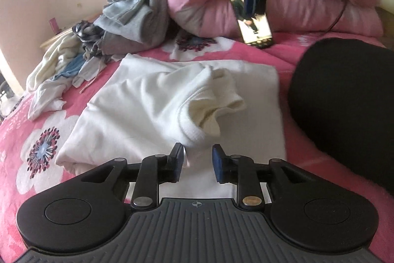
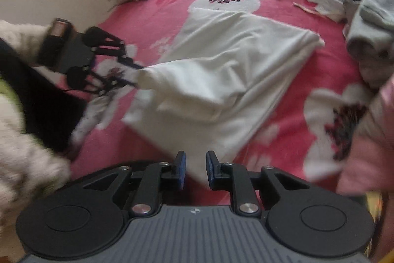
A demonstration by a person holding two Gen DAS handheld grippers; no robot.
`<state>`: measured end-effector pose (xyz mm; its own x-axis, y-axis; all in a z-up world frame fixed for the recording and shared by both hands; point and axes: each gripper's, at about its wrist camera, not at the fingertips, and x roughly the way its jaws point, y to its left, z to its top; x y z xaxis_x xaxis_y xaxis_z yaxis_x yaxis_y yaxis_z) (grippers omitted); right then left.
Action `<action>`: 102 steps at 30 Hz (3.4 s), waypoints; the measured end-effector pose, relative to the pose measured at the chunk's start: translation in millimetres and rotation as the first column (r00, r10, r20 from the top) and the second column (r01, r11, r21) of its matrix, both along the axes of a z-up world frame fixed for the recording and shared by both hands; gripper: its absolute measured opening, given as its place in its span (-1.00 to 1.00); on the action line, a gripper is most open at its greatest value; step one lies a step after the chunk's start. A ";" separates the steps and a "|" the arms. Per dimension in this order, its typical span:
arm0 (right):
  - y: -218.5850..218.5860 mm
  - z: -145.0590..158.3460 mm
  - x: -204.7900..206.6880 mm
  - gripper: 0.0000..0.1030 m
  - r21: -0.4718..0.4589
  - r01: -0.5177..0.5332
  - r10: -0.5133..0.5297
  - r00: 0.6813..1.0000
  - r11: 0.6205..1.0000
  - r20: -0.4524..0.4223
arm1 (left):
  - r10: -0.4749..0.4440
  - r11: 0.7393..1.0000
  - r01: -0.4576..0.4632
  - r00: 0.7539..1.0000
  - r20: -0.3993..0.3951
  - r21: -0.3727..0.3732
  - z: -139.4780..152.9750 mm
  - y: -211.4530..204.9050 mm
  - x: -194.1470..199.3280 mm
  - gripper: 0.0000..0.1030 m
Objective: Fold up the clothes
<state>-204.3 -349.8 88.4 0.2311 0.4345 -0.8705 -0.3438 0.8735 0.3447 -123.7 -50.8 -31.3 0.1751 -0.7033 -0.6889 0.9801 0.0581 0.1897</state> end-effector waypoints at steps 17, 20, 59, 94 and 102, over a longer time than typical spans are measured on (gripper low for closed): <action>35.7 -52.0 13.8 -0.18 0.178 0.487 -0.515 0.836 0.855 0.188 | 0.367 0.920 -0.391 0.888 -0.276 -0.033 6.2 22.8 59.3 -0.41; 59.1 -48.9 26.1 -0.18 0.133 0.474 -0.492 0.829 0.870 0.266 | 0.415 0.890 -0.456 0.822 -0.389 -0.013 4.3 19.3 85.6 -0.40; 102.9 -96.4 48.6 -0.20 0.046 0.616 -0.588 0.724 0.787 0.361 | 0.621 0.649 -0.759 0.500 -0.604 0.039 35.1 76.6 133.3 -1.00; 112.6 -101.4 60.9 -0.19 0.037 0.632 -0.604 0.719 0.774 0.342 | 0.155 0.984 -0.142 0.979 -0.131 0.105 -15.9 -10.5 52.0 -0.32; 111.9 -103.4 62.1 -0.19 0.042 0.639 -0.612 0.713 0.768 0.342 | 0.250 0.968 -0.245 0.964 -0.090 0.061 -3.2 0.2 61.6 -1.00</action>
<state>-142.2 -237.9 -15.1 0.6935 0.0287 -0.7199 0.2131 0.9463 0.2430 -62.1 -50.5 -34.4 0.2712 -0.6117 -0.7432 0.9500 0.2943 0.1044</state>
